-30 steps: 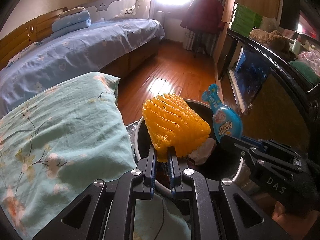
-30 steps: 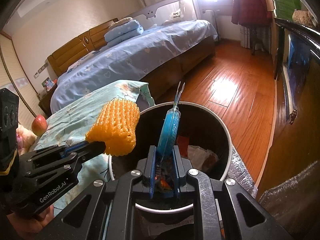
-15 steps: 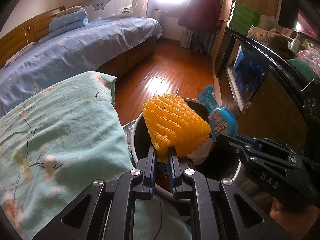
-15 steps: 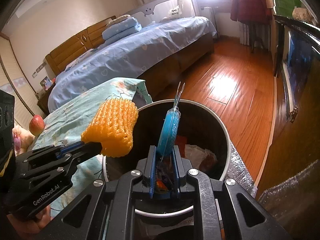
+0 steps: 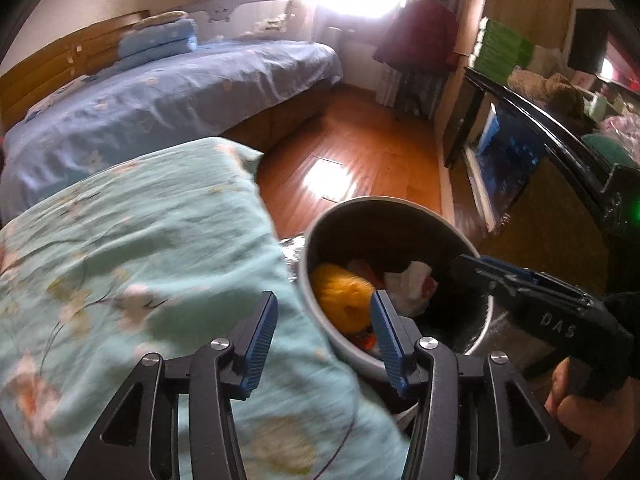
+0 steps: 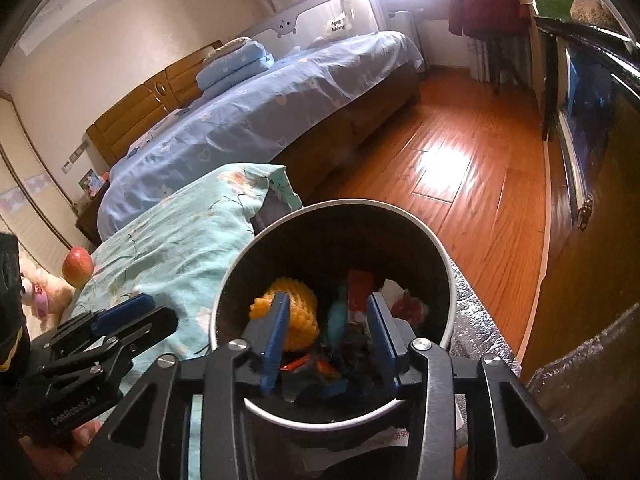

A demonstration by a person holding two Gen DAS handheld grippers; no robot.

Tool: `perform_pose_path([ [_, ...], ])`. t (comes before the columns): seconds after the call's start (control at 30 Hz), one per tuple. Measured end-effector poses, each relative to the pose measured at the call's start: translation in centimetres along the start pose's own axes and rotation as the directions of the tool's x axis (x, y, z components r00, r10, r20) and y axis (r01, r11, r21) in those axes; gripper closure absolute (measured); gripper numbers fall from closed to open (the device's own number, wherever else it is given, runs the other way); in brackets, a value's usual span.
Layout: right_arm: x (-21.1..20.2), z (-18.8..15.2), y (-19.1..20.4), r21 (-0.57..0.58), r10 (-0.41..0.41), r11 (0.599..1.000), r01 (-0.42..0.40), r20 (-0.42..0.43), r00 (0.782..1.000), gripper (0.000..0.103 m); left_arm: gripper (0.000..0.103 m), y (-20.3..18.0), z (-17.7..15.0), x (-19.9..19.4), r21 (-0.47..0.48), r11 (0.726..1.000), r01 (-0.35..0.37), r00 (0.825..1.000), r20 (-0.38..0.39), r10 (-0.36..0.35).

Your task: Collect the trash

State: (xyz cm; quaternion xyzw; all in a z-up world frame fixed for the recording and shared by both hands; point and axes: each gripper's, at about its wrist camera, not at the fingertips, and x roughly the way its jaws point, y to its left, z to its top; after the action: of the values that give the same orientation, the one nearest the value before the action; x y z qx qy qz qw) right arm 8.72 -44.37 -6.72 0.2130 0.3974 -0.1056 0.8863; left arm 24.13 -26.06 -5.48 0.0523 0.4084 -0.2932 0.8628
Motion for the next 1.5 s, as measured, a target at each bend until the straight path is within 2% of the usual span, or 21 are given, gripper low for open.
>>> perform_pose_path([
  [0.13,-0.7,-0.4,0.9,-0.001,0.019,1.0,-0.019,0.021,1.0,0.039,0.053,1.4,-1.6,-2.3,-0.046,0.999,-0.018,0.999,0.031,0.02],
  [0.47,-3.2,-1.8,5.3,-0.056,0.078,0.996,-0.074,0.078,0.994,0.014,0.048,4.0,-6.5,-9.2,-0.151,0.986,-0.071,0.989,0.115,0.088],
  [0.7,-3.5,-3.1,8.8,-0.113,0.12,0.987,-0.111,0.077,0.99,0.013,0.04,4.9,-9.7,-13.5,-0.177,0.974,-0.144,0.969,0.175,0.175],
  [0.97,-7.4,-2.4,12.5,-0.217,0.158,0.97,-0.112,0.207,0.966,0.012,0.032,5.3,-11.7,-19.1,-0.227,0.95,-0.215,0.922,0.275,0.274],
  [1.03,-8.5,-2.4,13.4,-0.252,0.17,0.962,-0.104,0.256,0.952,0.004,0.022,5.1,-12.4,-20.4,-0.245,0.938,-0.245,0.899,0.305,0.315],
  [1.07,-9.0,-2.6,13.9,-0.273,0.173,0.957,-0.094,0.284,0.943,0.0,0.019,5.0,-12.9,-20.7,-0.253,0.932,-0.261,0.886,0.32,0.335],
  [1.13,-9.3,-3.1,14.6,-0.31,0.172,0.948,-0.068,0.322,0.931,0.0,0.004,4.4,-13.7,-21.4,-0.265,0.912,-0.313,0.846,0.358,0.394],
  [1.17,-9.1,-3.4,15.0,-0.33,0.168,0.942,-0.053,0.33,0.929,0.0,0.001,4.1,-14.3,-21.8,-0.27,0.898,-0.348,0.82,0.376,0.431],
  [1.23,-8.5,-3.9,15.4,-0.352,0.159,0.935,-0.034,0.331,0.93,0.0,0.001,3.4,-15.1,-21.7,-0.275,0.879,-0.389,0.785,0.4,0.473],
  [1.3,-7.8,-4.5,15.4,-0.354,0.166,0.934,-0.044,0.322,0.932,0.0,0.001,2.9,-15.8,-21.6,-0.28,0.87,-0.406,0.773,0.403,0.49],
  [1.5,-6.0,-5.5,15.0,-0.316,0.188,0.944,-0.095,0.279,0.942,0.0,0.001,2.4,-16.7,-21.4,-0.288,0.857,-0.427,0.763,0.394,0.513],
])
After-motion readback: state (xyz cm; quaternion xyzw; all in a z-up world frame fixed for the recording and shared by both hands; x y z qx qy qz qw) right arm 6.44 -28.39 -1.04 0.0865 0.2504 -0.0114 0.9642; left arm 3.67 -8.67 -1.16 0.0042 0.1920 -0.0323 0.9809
